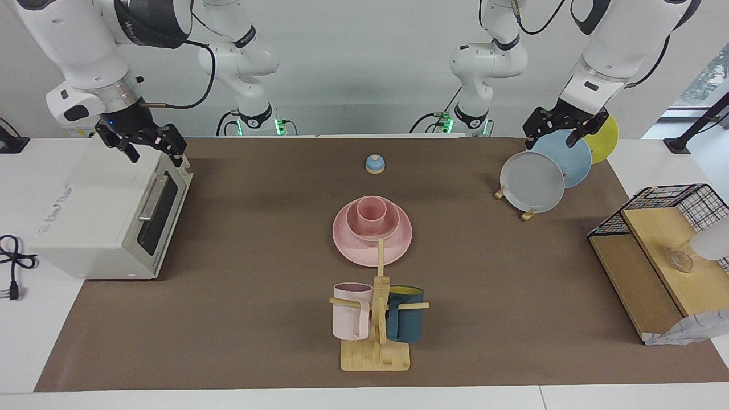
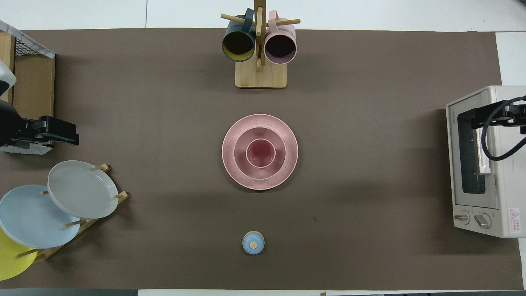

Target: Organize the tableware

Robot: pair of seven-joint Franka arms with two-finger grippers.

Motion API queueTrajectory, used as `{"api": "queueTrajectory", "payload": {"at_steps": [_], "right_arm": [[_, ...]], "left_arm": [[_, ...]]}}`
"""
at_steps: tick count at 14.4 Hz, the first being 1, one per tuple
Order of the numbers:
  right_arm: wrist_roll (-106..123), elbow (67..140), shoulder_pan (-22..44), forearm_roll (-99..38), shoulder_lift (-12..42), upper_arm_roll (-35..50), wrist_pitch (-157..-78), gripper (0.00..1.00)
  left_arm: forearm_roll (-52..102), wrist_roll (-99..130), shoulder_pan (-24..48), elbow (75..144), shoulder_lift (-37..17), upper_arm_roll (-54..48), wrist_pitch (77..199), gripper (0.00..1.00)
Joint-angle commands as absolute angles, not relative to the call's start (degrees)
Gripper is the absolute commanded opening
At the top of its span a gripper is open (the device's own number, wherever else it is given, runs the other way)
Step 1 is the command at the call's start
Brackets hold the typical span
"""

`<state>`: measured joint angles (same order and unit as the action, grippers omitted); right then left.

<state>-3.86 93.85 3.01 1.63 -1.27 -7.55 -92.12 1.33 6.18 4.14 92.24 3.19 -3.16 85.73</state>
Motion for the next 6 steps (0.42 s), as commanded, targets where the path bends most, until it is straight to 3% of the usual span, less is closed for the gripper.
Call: {"api": "queueTrajectory", "payload": {"at_steps": [1,6], "right_arm": [[-2.7,94.2,2.9,0.5,-1.7,-7.8,-91.5,1.00],[-2.7,94.2,2.9,0.5,-1.7,-7.8,-91.5,1.00]], "left_arm": [[1.3,6.2,3.6,92.0,3.3,-3.7,85.1,1.00],[1.3,6.1,3.6,92.2,3.6,-3.6,85.2,1.00]]}}
